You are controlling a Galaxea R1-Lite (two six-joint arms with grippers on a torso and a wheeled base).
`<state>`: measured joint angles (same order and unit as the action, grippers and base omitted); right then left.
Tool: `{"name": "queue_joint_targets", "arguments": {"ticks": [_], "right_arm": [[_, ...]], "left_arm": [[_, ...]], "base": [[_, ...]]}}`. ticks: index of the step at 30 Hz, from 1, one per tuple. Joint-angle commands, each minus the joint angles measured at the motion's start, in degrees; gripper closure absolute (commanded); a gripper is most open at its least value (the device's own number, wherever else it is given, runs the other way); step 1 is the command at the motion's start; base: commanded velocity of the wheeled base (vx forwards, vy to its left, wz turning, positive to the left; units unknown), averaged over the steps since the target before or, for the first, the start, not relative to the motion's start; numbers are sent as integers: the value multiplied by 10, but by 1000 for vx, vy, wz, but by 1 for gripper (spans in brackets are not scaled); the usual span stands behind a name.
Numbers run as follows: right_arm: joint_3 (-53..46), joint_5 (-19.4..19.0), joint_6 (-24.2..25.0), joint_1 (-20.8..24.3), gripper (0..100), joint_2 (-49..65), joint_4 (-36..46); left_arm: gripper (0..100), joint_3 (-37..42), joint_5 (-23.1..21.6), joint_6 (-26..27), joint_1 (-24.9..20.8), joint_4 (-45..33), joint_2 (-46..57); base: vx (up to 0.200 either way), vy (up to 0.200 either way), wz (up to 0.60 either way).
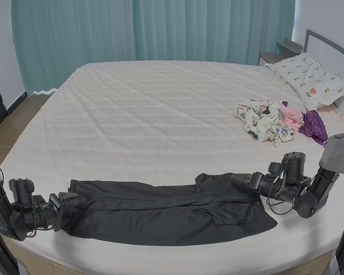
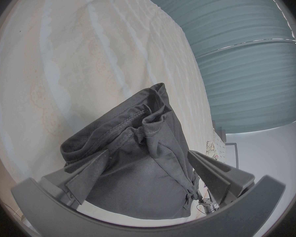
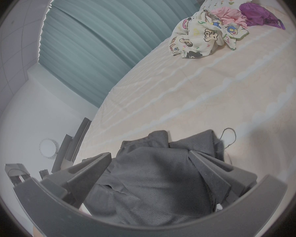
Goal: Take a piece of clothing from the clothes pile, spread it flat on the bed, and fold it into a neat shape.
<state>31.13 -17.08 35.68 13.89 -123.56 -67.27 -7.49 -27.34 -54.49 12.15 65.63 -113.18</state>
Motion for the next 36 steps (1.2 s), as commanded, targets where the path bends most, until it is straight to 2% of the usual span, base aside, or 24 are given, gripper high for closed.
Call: {"name": "queue_joint_targets", "arguments": {"ticks": [1, 4, 14, 15, 36], "right_arm": [[-4, 3, -4, 4, 0, -5, -1], [-4, 17, -5, 4, 0, -1, -2], [-5, 17, -1, 13, 0, -25, -14], [-5, 17, -1, 16, 100, -26, -14], [-86, 18, -4, 3, 100, 17, -15]], "left_arm": [[0, 3, 1, 0, 0, 0, -5], [0, 5, 0, 1, -1, 1, -5], [0, 5, 1, 1, -1, 12, -9], [0, 5, 1, 1, -1, 12, -9], [0, 12, 3, -4, 0, 12, -5]], "base": [[0, 0, 0], [0, 0, 0], [0, 0, 0], [0, 0, 0], [0, 0, 0]]}}
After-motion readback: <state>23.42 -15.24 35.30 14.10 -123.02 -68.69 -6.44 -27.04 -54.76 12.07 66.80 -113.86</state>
